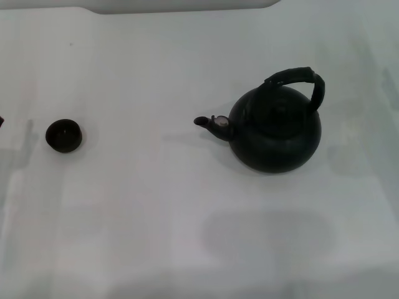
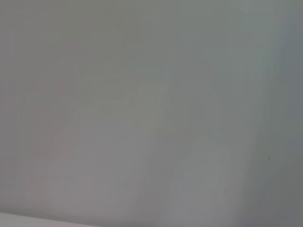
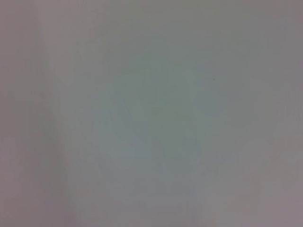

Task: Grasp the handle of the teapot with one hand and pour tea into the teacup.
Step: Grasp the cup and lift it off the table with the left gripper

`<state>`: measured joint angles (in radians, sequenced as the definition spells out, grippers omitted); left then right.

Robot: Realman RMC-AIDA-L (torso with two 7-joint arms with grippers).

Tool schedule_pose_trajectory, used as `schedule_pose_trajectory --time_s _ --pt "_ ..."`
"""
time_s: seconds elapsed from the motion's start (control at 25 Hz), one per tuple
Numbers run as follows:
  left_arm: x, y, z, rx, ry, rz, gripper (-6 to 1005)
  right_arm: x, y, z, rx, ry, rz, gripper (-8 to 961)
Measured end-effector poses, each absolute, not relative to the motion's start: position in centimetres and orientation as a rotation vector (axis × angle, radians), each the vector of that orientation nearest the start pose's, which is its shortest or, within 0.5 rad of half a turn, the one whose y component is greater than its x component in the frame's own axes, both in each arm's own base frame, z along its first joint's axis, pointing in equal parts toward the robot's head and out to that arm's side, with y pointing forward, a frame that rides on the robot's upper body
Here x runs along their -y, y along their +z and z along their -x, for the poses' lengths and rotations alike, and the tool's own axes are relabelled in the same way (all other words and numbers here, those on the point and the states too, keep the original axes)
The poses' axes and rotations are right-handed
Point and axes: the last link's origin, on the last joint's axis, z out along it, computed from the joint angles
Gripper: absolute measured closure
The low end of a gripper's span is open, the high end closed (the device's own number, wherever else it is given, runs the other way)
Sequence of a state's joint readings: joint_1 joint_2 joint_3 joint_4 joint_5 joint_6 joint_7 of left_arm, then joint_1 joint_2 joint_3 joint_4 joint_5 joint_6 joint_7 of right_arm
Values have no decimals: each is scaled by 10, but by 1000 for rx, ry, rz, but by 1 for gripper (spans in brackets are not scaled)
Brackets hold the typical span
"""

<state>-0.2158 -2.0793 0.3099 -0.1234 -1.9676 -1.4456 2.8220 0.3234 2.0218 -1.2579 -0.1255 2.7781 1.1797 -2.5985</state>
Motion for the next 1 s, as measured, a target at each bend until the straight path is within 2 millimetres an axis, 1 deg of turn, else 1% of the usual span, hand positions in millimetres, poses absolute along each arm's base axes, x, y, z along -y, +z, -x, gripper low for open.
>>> schedule_pose_trajectory --time_s 0.68,0.8,1.0 --pt "-222 -12 380 722 -761 1494 113 -300 25 -379 -721 745 1621 273" --pt "-224 -15 376 717 -766 1524 113 -300 25 -379 -721 744 1621 273" --pt "-228 -25 368 689 -774 1629 112 -299 25 -379 -720 744 1622 273"
